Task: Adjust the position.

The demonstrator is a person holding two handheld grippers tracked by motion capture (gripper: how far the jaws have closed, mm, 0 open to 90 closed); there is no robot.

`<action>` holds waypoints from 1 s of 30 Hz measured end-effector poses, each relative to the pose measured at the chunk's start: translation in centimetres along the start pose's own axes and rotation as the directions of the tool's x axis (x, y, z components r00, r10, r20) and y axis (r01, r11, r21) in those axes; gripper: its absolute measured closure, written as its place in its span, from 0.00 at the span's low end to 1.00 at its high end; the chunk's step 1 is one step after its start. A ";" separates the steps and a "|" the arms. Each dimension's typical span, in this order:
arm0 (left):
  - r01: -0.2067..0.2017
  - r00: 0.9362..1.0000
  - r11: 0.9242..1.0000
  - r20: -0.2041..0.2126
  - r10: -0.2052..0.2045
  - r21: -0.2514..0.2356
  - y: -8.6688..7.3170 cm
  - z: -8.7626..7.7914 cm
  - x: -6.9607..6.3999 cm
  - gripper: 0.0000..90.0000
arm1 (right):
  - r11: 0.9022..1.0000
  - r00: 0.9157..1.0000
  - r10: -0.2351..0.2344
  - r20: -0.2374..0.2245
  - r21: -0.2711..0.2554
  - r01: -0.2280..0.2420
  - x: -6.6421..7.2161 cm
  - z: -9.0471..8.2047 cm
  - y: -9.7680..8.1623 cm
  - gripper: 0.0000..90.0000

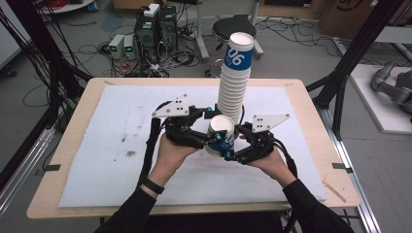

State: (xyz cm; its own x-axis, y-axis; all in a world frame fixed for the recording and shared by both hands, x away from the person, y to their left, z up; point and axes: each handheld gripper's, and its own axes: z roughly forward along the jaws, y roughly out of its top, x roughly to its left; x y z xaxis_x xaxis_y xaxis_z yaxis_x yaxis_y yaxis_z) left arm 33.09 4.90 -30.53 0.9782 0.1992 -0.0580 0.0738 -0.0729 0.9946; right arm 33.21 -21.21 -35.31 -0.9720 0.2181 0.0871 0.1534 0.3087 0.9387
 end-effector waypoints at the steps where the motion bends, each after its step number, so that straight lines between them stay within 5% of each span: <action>1: -0.003 1.000 1.000 0.002 0.003 0.011 0.1 0.0 0.0 0.34 | 1.000 1.000 -0.001 -0.001 0.005 0.001 0.1 0.0 0.0 0.25; 9: 0.024 0.999 0.995 0.021 -0.026 0.096 0.6 0.0 0.3 0.27 | 0.999 1.000 -0.022 0.010 0.032 0.021 0.0 -0.1 0.1 0.26; 17: 0.013 1.000 0.965 0.020 -0.019 0.262 1.0 0.4 0.2 0.23 | 0.991 0.998 -0.055 0.019 0.124 0.052 0.1 0.4 0.0 0.26; 23: 0.000 1.000 0.947 0.010 -0.003 0.322 0.8 0.8 0.2 0.27 | 0.986 0.997 -0.073 0.024 0.150 0.068 0.2 0.3 0.2 0.26; 27: -0.006 1.000 0.948 0.018 0.000 0.319 0.8 0.8 0.3 0.32 | 0.983 0.997 -0.078 0.020 0.167 0.074 0.2 0.3 0.3 0.25; 30: 0.000 1.000 0.955 0.028 -0.008 0.296 0.8 0.5 0.4 0.32 | 0.987 0.998 -0.070 0.010 0.147 0.067 0.2 0.2 0.3 0.21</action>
State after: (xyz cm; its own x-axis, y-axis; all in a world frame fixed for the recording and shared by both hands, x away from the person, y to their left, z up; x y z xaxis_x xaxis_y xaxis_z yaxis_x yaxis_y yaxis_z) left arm 33.62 4.39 -29.78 0.9827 0.1720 -0.0687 0.1274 -0.3589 0.9246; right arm 33.09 -20.89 -35.03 -0.9786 0.2049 0.0185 0.1120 0.4554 0.8832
